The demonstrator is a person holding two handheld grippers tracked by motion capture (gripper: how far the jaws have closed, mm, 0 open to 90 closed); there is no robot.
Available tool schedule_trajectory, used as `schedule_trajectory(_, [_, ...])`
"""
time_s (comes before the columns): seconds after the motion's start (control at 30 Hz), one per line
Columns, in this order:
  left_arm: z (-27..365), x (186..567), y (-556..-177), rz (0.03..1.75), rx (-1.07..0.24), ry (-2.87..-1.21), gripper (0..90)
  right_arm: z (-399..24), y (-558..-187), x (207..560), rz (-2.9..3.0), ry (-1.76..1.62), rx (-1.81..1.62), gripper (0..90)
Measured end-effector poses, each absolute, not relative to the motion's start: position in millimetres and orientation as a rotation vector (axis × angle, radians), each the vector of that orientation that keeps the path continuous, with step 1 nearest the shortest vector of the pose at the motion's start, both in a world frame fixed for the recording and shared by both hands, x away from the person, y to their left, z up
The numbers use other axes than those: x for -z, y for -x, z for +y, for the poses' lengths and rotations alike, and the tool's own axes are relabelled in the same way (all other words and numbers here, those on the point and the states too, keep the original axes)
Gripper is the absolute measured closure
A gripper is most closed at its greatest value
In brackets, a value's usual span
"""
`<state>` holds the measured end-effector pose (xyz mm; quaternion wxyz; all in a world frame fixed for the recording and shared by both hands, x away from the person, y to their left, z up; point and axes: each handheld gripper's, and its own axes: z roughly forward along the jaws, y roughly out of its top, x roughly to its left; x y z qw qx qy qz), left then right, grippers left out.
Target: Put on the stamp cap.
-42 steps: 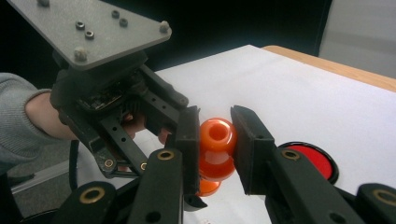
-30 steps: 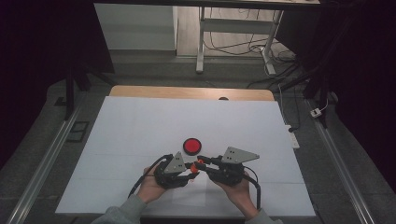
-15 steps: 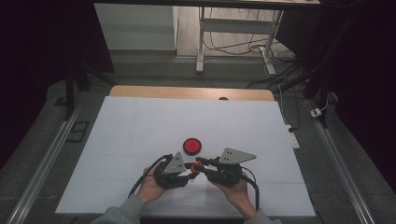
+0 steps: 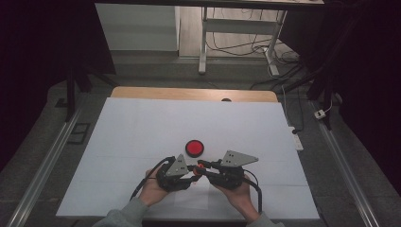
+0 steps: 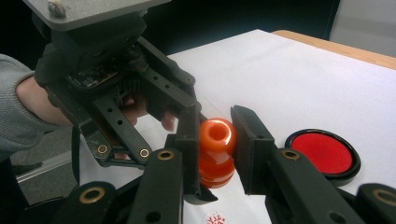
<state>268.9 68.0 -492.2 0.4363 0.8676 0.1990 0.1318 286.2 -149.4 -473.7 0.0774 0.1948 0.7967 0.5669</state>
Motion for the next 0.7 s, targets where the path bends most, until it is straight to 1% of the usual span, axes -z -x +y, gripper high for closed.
schedule_trajectory(0.7, [67.9, 490.9, -266.7, 0.495, -0.359, -2.143, 65.1, -149.0, -285.5, 473.9, 2.386, -0.580, -1.701, 72.0])
